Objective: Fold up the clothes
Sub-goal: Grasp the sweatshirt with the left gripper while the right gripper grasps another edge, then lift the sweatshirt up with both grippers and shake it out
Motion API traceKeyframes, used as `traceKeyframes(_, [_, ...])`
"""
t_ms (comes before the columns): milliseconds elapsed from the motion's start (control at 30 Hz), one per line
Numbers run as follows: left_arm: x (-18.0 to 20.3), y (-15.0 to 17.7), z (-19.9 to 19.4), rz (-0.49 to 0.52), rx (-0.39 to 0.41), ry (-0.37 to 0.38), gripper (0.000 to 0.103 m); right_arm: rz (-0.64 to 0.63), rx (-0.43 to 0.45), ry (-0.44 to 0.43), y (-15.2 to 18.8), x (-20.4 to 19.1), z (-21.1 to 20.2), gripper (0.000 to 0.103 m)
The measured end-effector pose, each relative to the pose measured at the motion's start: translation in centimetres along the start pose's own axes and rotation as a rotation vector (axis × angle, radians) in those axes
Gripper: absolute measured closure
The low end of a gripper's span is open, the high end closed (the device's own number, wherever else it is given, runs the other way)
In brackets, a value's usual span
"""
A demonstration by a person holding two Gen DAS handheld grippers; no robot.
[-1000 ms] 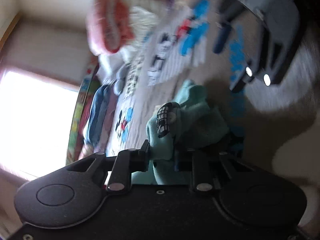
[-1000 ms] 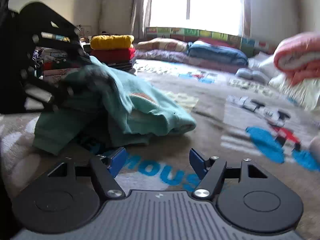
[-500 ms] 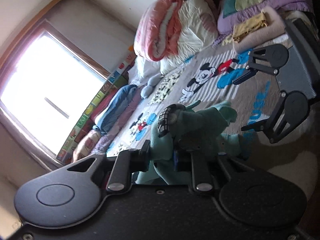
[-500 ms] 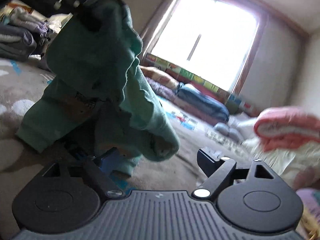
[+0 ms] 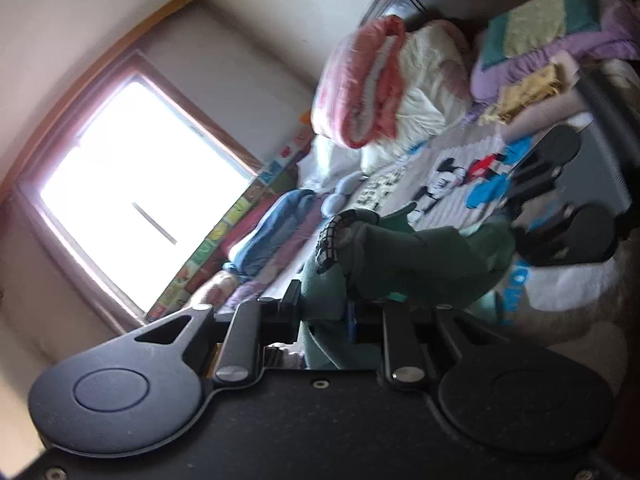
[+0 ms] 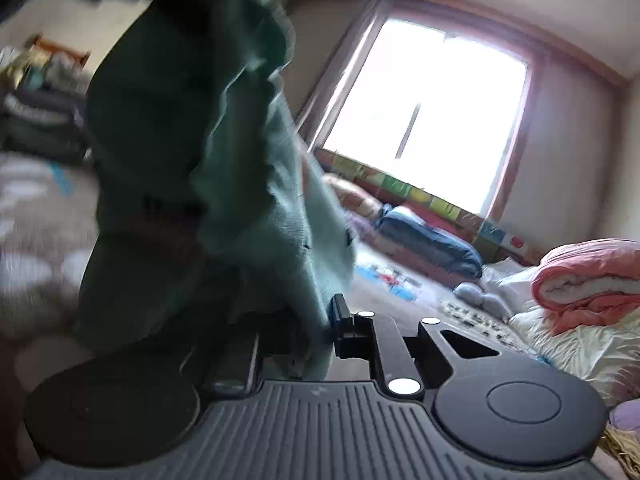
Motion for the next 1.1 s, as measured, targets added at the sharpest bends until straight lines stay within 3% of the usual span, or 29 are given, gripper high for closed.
traceKeyframes(267, [-3.4,-2.2,-1.6,-0.075,0.077,-0.028,0.083,0.196,0.096,-0.007,-2.9,5.8,-6.1,0.092])
traceKeyframes(633, [-6.5,-3.9,-5.2,-0.237,0.183,0.023,0.083,0.200,0.153,-0.019,-9.0,11.4,-12.4,0.092])
traceKeyframes(833, [-7.4,-4.8,-7.1,-0.293,0.223,0.123,0.083,0.166,0.167,0.015,-10.4,12.6,-15.7,0.092])
traceKeyframes(1100, [-5.8,-6.9,-7.0,-0.384,0.265,0.376,0.084,0.205,0.153,0.079,-9.8,16.7,-17.2,0.092])
Point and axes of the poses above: each gripper's, at about its wrist camera, not at the fingertips, and z roughly the way its jaws point, x to its right, y to its underside, the point moved 1 cm from there along z, roughly the way its jaws point, and after that the axes turned 14 degrees about -x, right-handed, at the moved point
